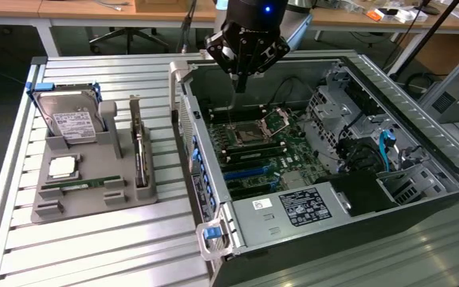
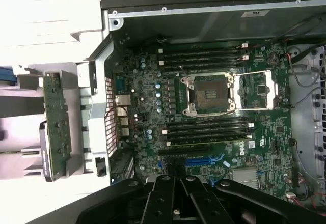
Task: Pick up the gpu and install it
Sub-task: 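Reach for the gpu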
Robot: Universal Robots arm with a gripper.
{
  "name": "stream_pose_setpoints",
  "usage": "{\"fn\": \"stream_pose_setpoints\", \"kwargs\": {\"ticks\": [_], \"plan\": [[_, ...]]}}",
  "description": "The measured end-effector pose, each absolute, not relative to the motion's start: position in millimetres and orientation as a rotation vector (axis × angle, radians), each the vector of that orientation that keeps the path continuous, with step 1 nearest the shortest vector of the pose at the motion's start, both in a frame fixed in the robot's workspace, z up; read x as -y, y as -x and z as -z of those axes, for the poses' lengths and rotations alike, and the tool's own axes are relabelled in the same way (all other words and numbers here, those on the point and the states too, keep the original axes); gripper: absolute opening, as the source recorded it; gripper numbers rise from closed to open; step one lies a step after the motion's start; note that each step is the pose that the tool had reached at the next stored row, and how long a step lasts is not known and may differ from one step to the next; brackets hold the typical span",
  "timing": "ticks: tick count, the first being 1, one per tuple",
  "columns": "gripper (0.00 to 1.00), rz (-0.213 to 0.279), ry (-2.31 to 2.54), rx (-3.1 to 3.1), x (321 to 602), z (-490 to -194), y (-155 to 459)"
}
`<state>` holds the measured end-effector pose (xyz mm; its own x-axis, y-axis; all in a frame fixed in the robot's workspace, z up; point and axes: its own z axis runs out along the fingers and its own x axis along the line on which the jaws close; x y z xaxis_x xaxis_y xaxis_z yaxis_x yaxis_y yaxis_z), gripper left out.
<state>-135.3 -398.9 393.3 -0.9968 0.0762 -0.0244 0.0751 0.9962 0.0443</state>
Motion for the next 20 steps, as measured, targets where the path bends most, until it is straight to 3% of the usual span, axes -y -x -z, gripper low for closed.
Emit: {"fn": "stream_pose_setpoints", "kwargs": {"ticks": [20], "plan": [[0.11,-0.068,-0.118,-3.113,398.9,-393.3,144.7]]}}
